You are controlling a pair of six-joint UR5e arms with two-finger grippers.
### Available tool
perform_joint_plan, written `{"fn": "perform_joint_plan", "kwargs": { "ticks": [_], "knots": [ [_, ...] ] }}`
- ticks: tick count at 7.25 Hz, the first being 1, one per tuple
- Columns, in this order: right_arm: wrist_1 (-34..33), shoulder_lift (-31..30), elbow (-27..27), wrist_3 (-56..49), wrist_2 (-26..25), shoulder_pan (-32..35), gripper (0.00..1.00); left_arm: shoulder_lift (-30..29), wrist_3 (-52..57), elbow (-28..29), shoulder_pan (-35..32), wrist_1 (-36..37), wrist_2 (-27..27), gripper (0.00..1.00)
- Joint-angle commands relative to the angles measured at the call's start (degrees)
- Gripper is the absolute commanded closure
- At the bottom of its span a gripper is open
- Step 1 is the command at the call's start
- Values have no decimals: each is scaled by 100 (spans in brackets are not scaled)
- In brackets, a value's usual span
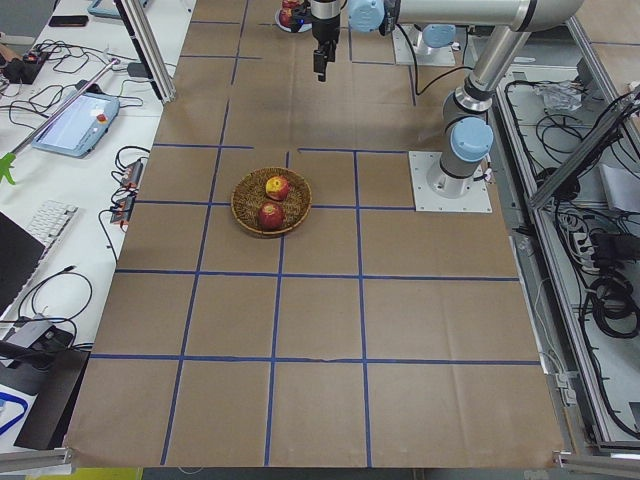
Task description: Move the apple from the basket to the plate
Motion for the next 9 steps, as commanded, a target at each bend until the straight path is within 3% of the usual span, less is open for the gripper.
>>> {"fn": "perform_joint_plan", "kwargs": {
  "ticks": [1, 4, 5, 7, 9],
  "knots": [
    [-3, 0, 0, 0, 2, 3, 0, -108, 9, -5, 8, 19, 0, 1],
    [-3, 0, 0, 0, 11, 3, 0, -266, -53, -83, 156, 18, -35, 1],
    [6, 0, 0, 0, 2, 3, 0, -337, -44, -179, 183, 262, -226, 1],
    [-3, 0, 0, 0, 20, 3, 0, -468, 105, -722, 210, 1604, -264, 1],
    [-3, 0, 0, 0, 11, 3, 0, -793, 1093, -804, 254, 1890, -255, 1]
  ]
}}
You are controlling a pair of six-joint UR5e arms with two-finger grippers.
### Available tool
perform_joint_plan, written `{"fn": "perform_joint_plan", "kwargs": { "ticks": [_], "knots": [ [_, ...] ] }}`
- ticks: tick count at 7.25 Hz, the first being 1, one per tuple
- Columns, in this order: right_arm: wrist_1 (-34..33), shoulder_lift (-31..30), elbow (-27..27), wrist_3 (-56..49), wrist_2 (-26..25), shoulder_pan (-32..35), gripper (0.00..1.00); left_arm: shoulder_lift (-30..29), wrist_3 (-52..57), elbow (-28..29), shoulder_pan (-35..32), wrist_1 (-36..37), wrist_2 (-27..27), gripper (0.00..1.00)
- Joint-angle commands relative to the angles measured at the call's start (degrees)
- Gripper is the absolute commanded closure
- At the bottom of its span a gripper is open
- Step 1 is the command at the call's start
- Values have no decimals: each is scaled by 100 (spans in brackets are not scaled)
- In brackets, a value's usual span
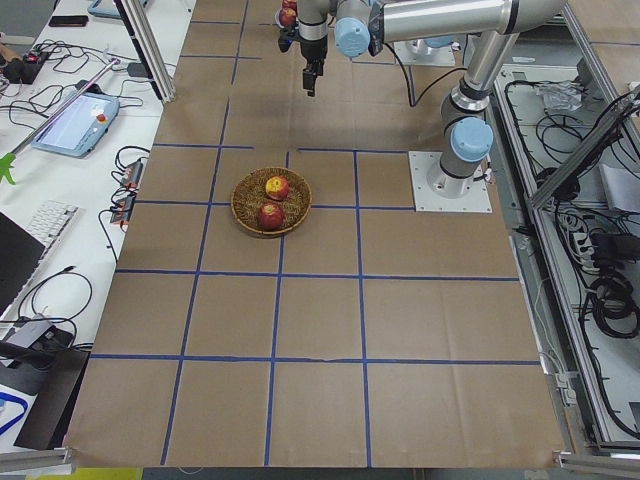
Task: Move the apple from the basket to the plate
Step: 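Lower the left gripper into the basket over the yellow-red apple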
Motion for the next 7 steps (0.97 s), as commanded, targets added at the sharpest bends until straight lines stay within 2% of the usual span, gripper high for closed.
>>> {"fn": "perform_joint_plan", "kwargs": {
  "ticks": [1, 2, 3, 5, 7],
  "knots": [
    [0, 0, -9, 0, -5, 2, 0, -384, 922, -89, 383, 260, -58, 1],
    [0, 0, 0, 0, -13, -7, 0, -604, 1534, -159, 978, 469, -93, 1],
    [0, 0, -9, 0, -13, 2, 0, -841, 2219, -169, 1419, 541, -424, 1],
    [0, 0, -9, 0, -13, 2, 0, -1159, 2551, -55, 1765, 1092, -375, 1],
    [8, 0, 0, 0, -13, 2, 0, -1404, 2630, 68, 2047, 1165, -358, 1]
  ]
}}
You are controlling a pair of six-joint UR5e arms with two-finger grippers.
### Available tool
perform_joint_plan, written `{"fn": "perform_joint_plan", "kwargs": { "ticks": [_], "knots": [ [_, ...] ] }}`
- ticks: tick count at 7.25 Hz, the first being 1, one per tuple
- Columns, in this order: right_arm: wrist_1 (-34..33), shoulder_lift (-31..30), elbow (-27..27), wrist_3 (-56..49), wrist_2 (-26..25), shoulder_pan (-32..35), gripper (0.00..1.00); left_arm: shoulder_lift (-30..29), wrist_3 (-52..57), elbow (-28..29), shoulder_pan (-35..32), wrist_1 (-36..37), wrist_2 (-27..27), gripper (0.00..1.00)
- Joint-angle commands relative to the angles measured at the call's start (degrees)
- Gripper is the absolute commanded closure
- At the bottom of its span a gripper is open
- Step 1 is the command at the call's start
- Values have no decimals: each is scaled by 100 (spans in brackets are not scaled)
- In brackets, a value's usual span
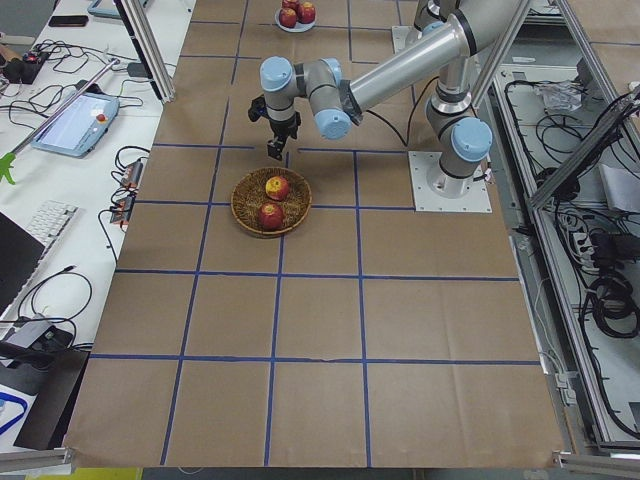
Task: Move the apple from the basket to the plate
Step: 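Lower the left gripper into the basket over the yellow-red apple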
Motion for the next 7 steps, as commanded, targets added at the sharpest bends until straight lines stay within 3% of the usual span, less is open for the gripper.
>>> {"fn": "perform_joint_plan", "kwargs": {
  "ticks": [1, 7],
  "knots": [
    [7, 0, 7, 0, 0, -8, 0, -321, 355, 200, 151, 135, 223, 1],
    [7, 0, 7, 0, 0, 0, 0, -805, 560, 227, 528, 319, 365, 1]
  ]
}}
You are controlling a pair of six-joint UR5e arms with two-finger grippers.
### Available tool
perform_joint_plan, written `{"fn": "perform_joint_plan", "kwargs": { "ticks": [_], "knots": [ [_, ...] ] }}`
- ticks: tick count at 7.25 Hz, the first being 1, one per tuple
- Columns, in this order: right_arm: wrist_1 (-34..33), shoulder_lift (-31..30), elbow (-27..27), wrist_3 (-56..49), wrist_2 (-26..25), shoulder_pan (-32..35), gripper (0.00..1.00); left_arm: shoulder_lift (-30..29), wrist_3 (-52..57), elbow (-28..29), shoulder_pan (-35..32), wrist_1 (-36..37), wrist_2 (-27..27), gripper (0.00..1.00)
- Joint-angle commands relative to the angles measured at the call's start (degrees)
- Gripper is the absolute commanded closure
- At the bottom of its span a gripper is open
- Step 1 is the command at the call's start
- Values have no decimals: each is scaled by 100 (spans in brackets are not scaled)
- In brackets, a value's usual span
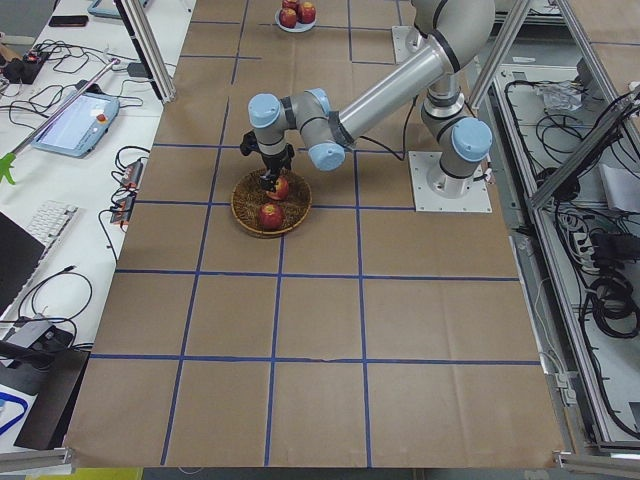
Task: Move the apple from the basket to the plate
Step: 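Lower the left gripper into the basket over the yellow-red apple, then close the left gripper on the yellow-red apple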
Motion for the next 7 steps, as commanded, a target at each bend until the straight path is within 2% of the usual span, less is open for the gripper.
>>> {"fn": "perform_joint_plan", "kwargs": {
  "ticks": [1, 2, 3, 5, 6, 7],
  "knots": [
    [0, 0, 0, 0, -4, 7, 0, -212, 5, 40, 34, 100, -10, 1],
    [0, 0, 0, 0, -4, 7, 0, -326, 5, 40, 35, 257, -19, 2],
    [0, 0, 0, 0, -4, 7, 0, -423, 22, -38, 26, 415, -53, 8],
    [0, 0, 0, 0, 5, 7, 0, -371, -4, -83, 8, 408, -71, 36],
    [0, 0, 0, 0, -4, 7, 0, -336, -47, -74, -9, 399, -71, 45],
    [0, 0, 0, 0, -4, 7, 0, -223, -152, 22, -105, 303, -45, 46]
  ]
}}
